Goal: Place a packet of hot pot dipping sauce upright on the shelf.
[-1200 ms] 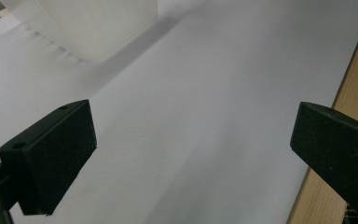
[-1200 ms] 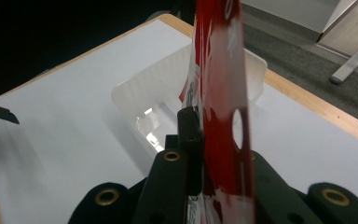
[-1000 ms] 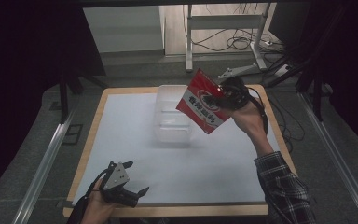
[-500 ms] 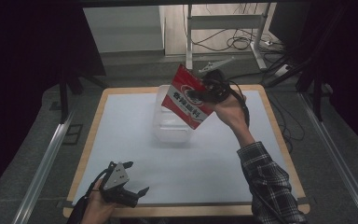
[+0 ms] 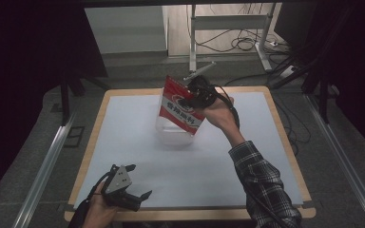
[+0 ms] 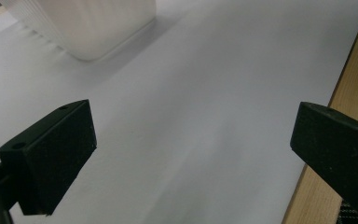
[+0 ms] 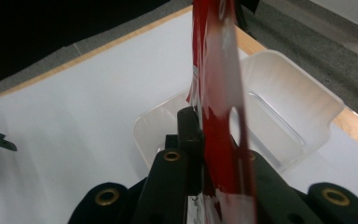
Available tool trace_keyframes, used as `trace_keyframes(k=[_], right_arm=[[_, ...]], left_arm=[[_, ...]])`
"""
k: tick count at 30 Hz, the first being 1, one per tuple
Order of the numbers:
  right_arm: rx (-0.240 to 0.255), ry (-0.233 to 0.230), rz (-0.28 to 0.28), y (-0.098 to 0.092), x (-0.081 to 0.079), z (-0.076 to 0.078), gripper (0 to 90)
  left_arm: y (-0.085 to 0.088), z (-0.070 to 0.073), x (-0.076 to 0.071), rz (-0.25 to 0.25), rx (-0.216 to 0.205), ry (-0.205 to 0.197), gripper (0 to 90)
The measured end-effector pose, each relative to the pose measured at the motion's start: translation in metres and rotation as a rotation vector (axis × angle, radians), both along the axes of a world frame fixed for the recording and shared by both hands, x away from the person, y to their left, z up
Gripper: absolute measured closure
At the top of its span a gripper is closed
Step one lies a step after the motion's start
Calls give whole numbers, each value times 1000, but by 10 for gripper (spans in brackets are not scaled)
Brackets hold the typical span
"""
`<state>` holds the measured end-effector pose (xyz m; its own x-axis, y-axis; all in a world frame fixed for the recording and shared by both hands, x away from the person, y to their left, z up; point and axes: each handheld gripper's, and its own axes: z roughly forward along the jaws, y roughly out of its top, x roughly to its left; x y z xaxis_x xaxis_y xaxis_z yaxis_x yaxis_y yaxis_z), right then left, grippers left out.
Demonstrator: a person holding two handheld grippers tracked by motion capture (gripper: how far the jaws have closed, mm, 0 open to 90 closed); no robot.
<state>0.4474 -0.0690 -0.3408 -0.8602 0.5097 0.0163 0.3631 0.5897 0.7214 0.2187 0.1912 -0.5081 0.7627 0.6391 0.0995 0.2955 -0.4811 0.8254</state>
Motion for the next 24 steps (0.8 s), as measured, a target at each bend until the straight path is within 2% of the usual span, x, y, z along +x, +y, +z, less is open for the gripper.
trace_keyframes(k=[8,17,21,23,24], right_arm=[[-48,28,15,16,9,-14,876],[-66,30,9,29,18,-21,874],[-60,36,-1,37,20,-30,874],[-75,37,-7,41,22,-36,875],[-62,49,-10,43,23,-39,876]], left_arm=[[0,0,0,1,3,0,1],[-1,-1,-1,-4,9,4,1],[0,0,-1,-2,8,3,1],[-1,0,-1,-2,8,4,1],[0,0,-1,-3,9,3,1]])
